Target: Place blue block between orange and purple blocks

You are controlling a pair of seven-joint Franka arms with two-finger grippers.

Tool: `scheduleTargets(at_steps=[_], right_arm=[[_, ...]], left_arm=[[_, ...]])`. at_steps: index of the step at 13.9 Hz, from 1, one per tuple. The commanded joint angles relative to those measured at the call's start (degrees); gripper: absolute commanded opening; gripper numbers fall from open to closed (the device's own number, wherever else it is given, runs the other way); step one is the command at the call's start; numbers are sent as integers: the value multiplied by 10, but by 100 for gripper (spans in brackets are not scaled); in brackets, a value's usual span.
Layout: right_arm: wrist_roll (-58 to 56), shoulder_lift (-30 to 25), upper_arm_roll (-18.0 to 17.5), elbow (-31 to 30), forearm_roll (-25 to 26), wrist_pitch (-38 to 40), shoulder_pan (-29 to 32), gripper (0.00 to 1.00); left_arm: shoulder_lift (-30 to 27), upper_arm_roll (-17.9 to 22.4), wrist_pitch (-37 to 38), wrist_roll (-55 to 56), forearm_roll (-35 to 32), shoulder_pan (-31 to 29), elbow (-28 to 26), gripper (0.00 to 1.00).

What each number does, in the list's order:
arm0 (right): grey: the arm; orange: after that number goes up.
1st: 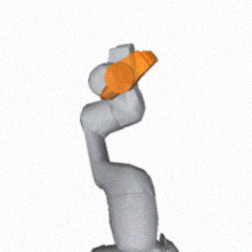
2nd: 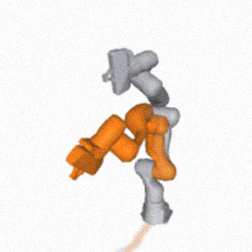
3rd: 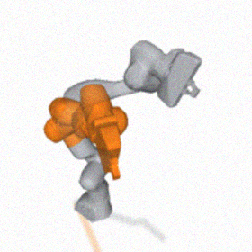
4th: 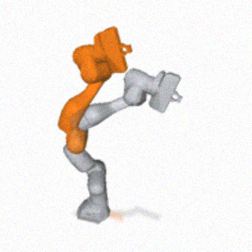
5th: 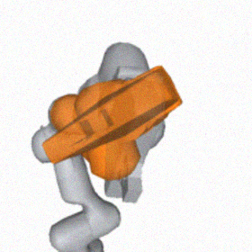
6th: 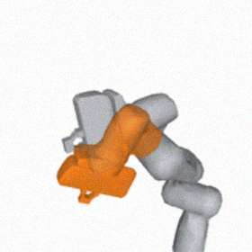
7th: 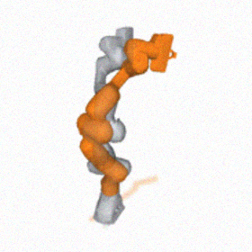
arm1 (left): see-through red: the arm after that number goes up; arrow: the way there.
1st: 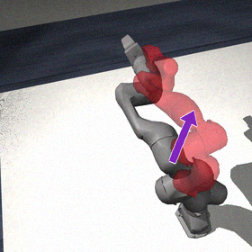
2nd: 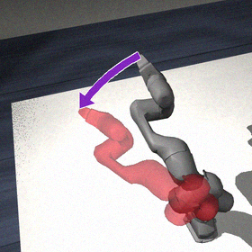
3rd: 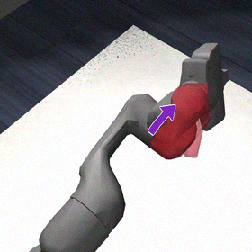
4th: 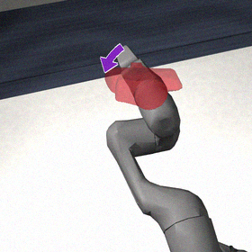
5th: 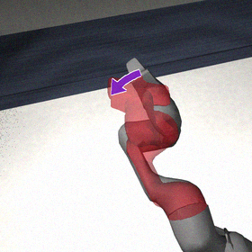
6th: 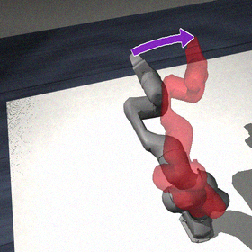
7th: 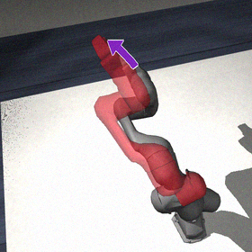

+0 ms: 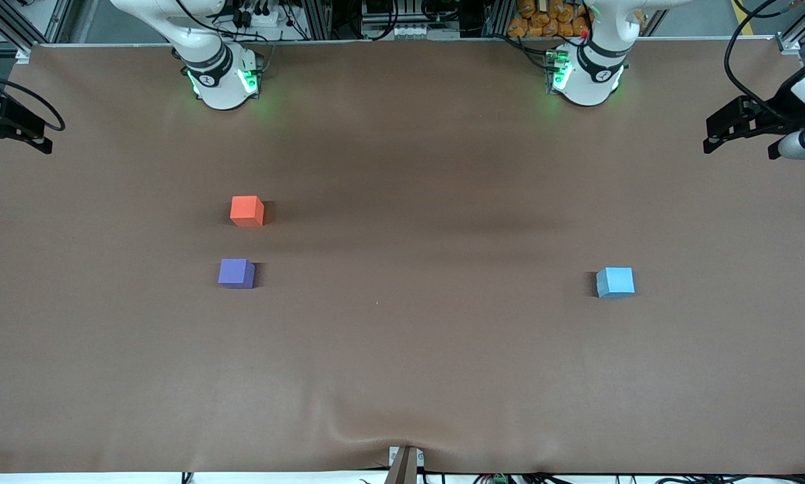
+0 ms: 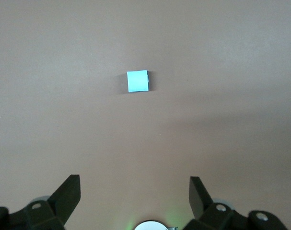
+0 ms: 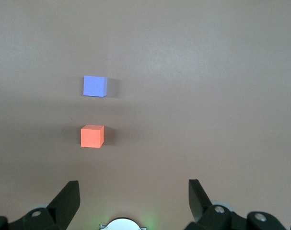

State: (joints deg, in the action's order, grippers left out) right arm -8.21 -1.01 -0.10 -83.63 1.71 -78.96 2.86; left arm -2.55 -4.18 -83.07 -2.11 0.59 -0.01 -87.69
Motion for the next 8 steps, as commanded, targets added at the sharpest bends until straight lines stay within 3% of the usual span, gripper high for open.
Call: scheduleTargets(at_steps=[1,8], right_arm=[[2,1,0,3,6,3,-2,100],[2,1,0,3,6,5,-2,100]], left_arm=[[-4,-3,9,-5,-16,-1,4,100],[10,-2,10,4,-15,1,6,100]])
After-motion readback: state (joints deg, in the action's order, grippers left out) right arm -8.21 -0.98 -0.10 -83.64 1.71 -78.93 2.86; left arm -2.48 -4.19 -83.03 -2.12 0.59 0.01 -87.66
